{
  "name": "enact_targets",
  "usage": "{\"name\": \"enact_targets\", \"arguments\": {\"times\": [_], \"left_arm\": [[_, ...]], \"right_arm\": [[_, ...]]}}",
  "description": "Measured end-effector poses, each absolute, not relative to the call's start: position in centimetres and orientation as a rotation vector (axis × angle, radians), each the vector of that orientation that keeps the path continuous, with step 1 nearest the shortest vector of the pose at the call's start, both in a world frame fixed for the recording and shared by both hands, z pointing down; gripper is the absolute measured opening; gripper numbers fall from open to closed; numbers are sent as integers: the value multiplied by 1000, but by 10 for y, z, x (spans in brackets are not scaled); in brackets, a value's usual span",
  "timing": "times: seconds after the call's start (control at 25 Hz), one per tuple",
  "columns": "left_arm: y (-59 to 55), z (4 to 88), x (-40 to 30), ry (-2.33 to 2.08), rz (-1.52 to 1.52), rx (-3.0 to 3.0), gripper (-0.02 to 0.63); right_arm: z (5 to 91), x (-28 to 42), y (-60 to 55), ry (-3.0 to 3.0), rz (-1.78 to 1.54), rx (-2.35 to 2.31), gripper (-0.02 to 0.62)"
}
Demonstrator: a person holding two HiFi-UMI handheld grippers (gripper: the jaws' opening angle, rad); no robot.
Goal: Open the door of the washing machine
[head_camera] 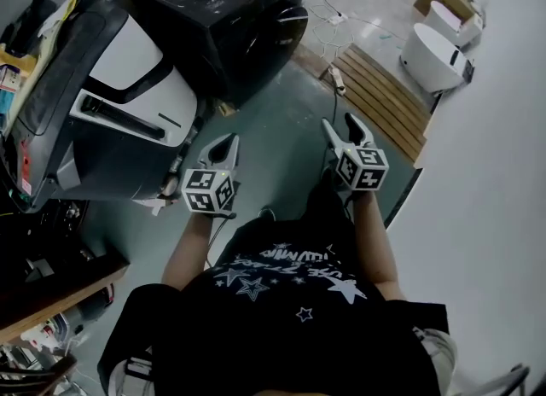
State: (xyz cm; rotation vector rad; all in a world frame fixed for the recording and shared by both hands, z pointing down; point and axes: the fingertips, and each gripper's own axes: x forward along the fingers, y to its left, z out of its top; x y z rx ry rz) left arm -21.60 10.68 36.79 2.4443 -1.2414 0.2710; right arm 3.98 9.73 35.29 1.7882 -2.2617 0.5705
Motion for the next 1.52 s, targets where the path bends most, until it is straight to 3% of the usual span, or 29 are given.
{"name": "enact_targets", "arguments": {"times": [0.36, 0.96, 1.52], "left_arm": [[45, 373, -200, -1434, 280, 2326, 11], [-72, 371, -34, -1754, 317, 2029, 11], [-150, 403, -11, -1858, 343, 1844, 11]], "right_arm": [[372, 72, -18, -2355, 579, 1643, 282], [415, 221, -207, -2473, 604, 1165, 282], [470, 229, -307, -2416, 526, 961, 282]]}}
